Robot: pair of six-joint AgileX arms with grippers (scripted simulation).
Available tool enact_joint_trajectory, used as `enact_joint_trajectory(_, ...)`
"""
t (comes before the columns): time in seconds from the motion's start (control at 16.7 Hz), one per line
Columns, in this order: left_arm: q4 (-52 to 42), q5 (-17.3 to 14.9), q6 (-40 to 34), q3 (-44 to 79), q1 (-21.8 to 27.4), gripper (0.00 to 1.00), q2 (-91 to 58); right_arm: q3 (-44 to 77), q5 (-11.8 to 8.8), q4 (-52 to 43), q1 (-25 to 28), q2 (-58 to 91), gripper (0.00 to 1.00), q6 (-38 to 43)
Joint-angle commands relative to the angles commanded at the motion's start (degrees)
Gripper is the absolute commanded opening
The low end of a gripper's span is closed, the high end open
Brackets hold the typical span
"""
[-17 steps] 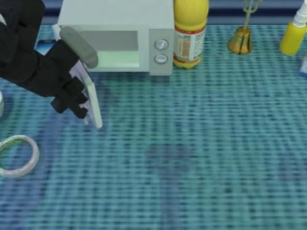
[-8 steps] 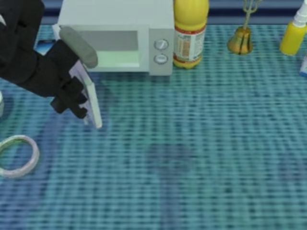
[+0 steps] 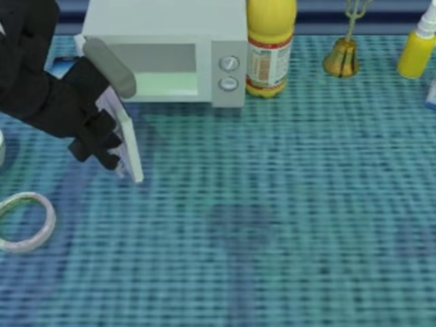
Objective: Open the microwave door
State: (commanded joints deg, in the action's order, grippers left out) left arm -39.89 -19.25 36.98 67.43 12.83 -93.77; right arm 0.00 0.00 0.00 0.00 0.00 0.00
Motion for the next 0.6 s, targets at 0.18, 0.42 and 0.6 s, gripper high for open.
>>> enact_joint_trajectory(0.18, -1.89, -1.63, 4.65, 0.41, -1.97, 0.00, -0.19, 0.00, 0.00, 0.00, 0.00, 0.00, 1.00, 0.00)
enact_joint_trajectory(0.42, -4.33, -4.04, 10.49, 0.78, -4.40, 0.00, -0.35, 0.00, 0.00, 0.00, 0.00, 0.00, 1.00, 0.00)
enact_joint_trajectory(0.6, -4.58, -4.35, 11.24, 0.84, -4.70, 0.00, -0.30, 0.00, 0.00, 0.00, 0.00, 0.00, 1.00, 0.00)
